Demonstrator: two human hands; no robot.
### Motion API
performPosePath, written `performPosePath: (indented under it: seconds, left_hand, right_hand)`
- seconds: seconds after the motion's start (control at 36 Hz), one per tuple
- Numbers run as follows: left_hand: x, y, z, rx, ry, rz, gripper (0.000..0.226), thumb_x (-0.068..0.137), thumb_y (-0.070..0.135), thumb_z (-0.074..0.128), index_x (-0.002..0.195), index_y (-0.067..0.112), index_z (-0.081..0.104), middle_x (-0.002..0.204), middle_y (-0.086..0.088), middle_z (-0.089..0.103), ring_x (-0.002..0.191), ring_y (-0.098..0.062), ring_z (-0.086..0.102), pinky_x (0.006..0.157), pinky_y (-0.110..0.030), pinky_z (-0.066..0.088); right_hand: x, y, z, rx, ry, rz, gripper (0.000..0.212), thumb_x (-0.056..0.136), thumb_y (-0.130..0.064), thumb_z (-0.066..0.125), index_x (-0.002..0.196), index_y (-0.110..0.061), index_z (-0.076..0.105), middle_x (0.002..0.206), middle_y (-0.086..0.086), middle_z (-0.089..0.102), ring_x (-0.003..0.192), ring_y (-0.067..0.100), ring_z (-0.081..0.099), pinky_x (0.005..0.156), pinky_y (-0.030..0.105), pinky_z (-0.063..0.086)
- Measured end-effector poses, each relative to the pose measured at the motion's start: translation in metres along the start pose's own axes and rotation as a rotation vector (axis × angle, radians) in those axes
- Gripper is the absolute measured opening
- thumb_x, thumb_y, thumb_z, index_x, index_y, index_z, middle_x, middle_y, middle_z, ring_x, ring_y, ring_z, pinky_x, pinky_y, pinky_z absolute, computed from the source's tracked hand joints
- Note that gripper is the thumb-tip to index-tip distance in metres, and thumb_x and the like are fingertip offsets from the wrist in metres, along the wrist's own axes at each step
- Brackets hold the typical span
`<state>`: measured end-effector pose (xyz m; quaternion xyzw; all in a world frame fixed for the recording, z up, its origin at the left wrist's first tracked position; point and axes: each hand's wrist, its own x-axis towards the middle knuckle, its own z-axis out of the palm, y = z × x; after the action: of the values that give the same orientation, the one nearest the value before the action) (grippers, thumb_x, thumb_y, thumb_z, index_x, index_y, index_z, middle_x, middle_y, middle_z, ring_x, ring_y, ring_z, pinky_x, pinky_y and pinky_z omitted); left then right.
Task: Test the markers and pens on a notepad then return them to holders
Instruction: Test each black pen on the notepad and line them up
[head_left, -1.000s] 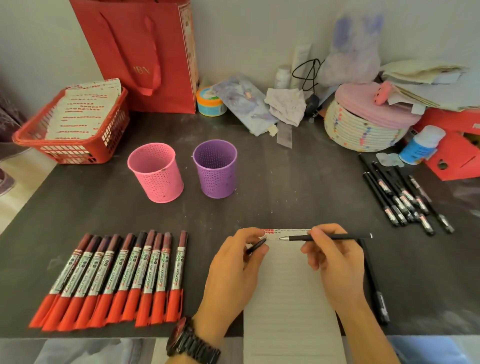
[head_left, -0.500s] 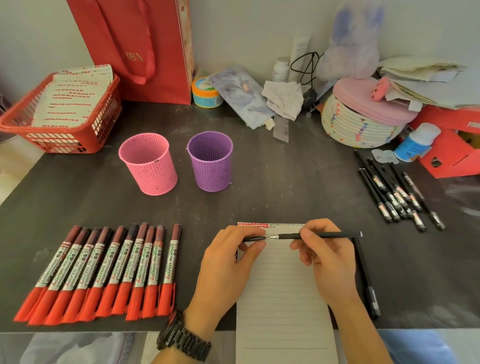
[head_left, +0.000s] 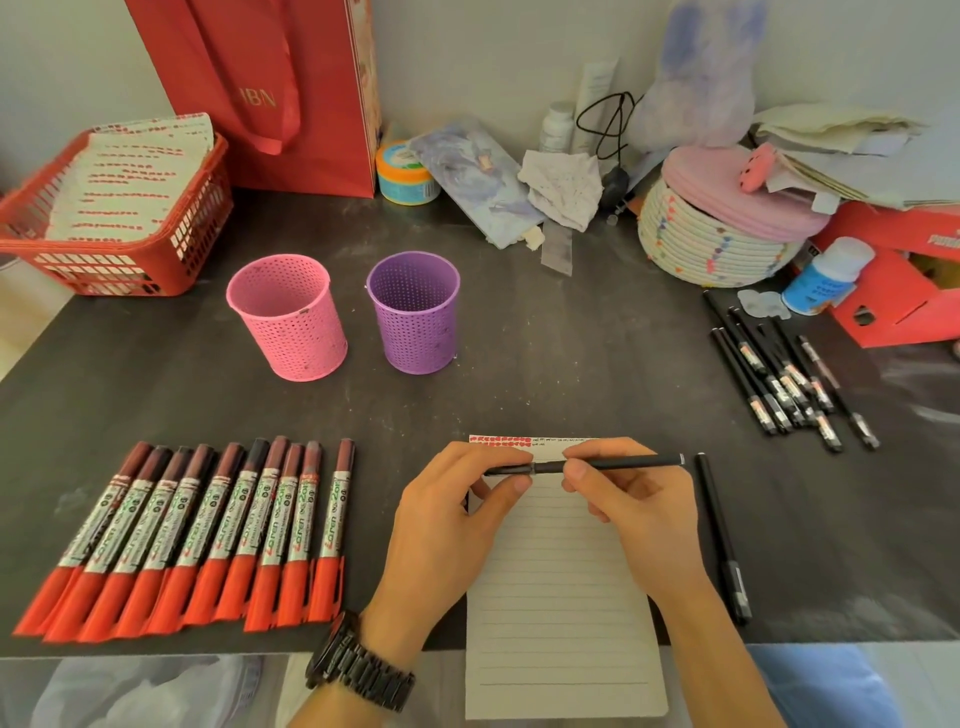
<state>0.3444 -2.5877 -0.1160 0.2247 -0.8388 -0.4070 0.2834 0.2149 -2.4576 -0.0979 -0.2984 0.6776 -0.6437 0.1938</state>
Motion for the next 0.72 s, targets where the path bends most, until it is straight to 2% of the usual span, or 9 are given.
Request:
performPosePath:
  seconds: [0.06,0.11,0.19,0.33,0.56,0.72]
  left_hand:
    - [0.0001,0.0005,0.0001,0.002,0.001,0.002,0.025,0.088,0.035,0.065,0.112,0.032,0.07,0.109,0.022,0.063,0.089,-0.001,0.059,0.072,-0.006,0.044]
    - [0.0,0.0003,0.0003,0.006,0.004,0.002,0.024,0.087,0.033,0.068,0.111,0.031,0.071,0.108,0.021,0.064,0.089,0.001,0.059,0.072,-0.005,0.043]
    - [-0.0005,-0.0002,-0.0001,0.008,0.012,0.01,0.024,0.087,0.028,0.072,0.11,0.031,0.071,0.107,0.023,0.063,0.089,0.003,0.058,0.072,-0.004,0.042]
    - [-0.0005,-0.0009,0.0005,-0.006,0.022,0.021,0.025,0.086,0.028,0.072,0.11,0.033,0.071,0.108,0.028,0.06,0.09,0.003,0.058,0.071,-0.003,0.042]
    - [-0.0014,-0.001,0.0011,-0.012,0.01,0.014,0.023,0.086,0.031,0.071,0.109,0.033,0.072,0.106,0.029,0.06,0.089,0.003,0.059,0.072,-0.004,0.043]
    - [-0.001,-0.0021,0.0052,-0.08,0.024,-0.05,0.025,0.083,0.023,0.077,0.106,0.033,0.075,0.1,0.03,0.065,0.079,0.011,0.056,0.062,-0.005,0.041]
  right_hand:
    - [-0.0002,-0.0012,0.0008,0.001,0.008,0.007,0.015,0.08,-0.037,0.074,0.092,-0.029,0.077,0.075,0.003,0.075,0.062,0.008,0.066,0.054,0.014,0.047]
    - [0.0001,-0.0015,0.0019,-0.015,0.013,0.007,0.005,0.086,-0.032,0.077,0.091,-0.032,0.078,0.073,0.002,0.075,0.06,0.006,0.065,0.053,0.013,0.047]
    - [0.0003,-0.0016,0.0032,-0.039,0.026,-0.004,0.016,0.088,-0.025,0.071,0.087,-0.039,0.078,0.072,0.0,0.075,0.06,0.005,0.066,0.053,0.012,0.047]
    - [0.0003,-0.003,0.0041,-0.044,0.027,0.012,0.015,0.082,-0.034,0.069,0.085,-0.046,0.077,0.071,-0.004,0.075,0.061,0.005,0.068,0.054,0.012,0.048]
    - [0.0007,0.0022,0.003,-0.089,0.016,0.012,0.007,0.081,-0.033,0.072,0.087,-0.034,0.077,0.073,-0.005,0.076,0.07,0.01,0.073,0.058,0.011,0.051]
    - [0.0023,0.0011,0.0064,-0.115,-0.009,0.023,0.009,0.08,-0.036,0.073,0.089,-0.037,0.076,0.075,-0.007,0.077,0.068,0.009,0.073,0.058,0.012,0.051]
